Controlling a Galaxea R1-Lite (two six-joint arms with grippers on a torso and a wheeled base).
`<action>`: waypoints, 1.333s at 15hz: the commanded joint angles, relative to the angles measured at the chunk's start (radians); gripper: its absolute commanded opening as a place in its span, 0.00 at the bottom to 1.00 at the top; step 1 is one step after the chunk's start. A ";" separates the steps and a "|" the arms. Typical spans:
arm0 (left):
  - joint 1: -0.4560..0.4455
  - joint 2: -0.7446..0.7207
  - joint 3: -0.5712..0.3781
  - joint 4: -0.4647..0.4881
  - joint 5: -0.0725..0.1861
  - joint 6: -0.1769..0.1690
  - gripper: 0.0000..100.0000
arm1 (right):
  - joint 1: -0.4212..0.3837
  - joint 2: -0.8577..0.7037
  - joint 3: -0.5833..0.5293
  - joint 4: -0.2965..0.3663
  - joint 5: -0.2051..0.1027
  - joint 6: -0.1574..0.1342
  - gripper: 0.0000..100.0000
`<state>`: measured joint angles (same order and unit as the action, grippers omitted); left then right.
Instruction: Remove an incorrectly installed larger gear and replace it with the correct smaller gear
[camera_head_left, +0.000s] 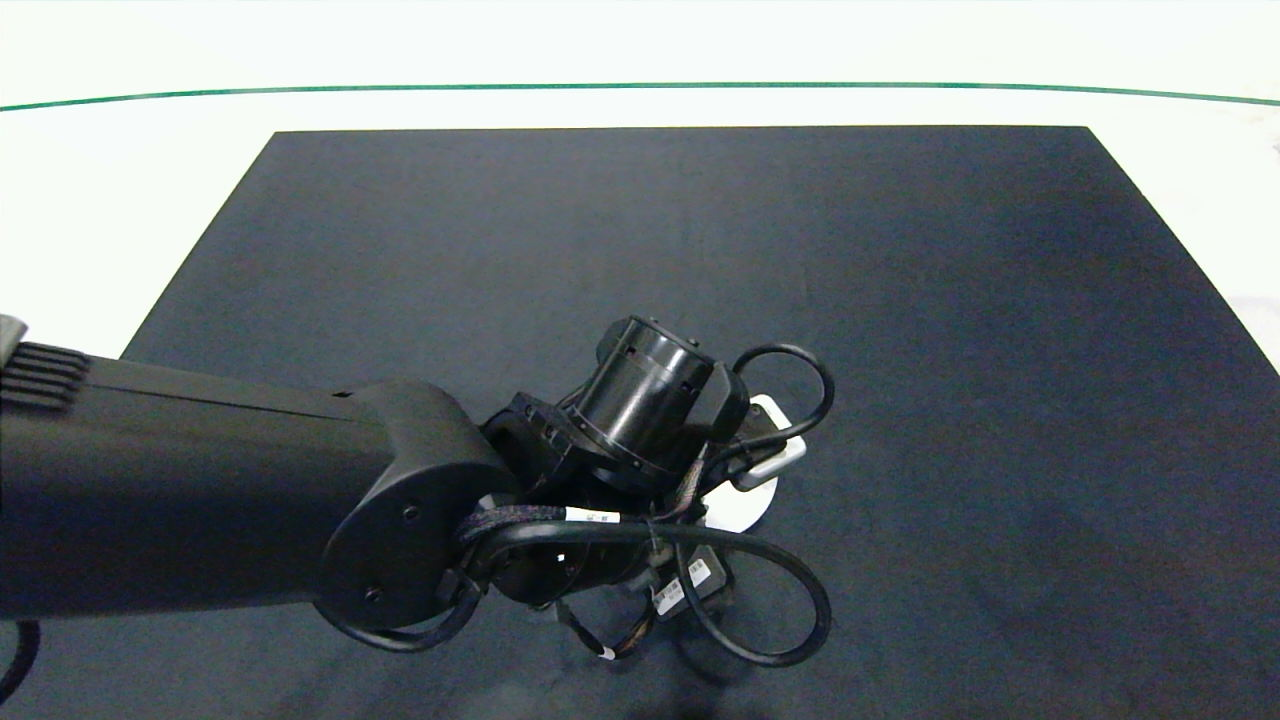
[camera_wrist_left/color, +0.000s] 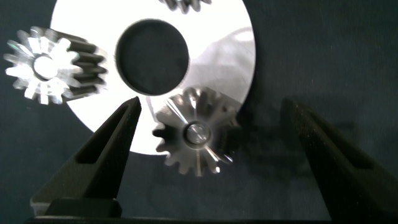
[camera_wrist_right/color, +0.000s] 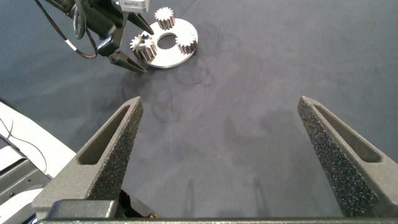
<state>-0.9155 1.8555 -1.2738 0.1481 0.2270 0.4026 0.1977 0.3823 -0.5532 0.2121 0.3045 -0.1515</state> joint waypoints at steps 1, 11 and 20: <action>0.001 0.005 0.001 0.005 0.002 0.002 1.00 | 0.000 -0.003 0.001 0.001 0.002 -0.002 1.00; 0.018 0.021 -0.002 0.010 0.002 0.002 0.84 | 0.000 -0.008 0.006 0.000 0.002 -0.002 1.00; 0.021 0.025 -0.048 0.099 0.002 0.001 0.66 | 0.002 -0.008 0.004 0.000 0.002 -0.002 1.00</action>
<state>-0.8943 1.8791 -1.3151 0.2438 0.2279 0.4015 0.1991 0.3736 -0.5489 0.2100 0.3045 -0.1519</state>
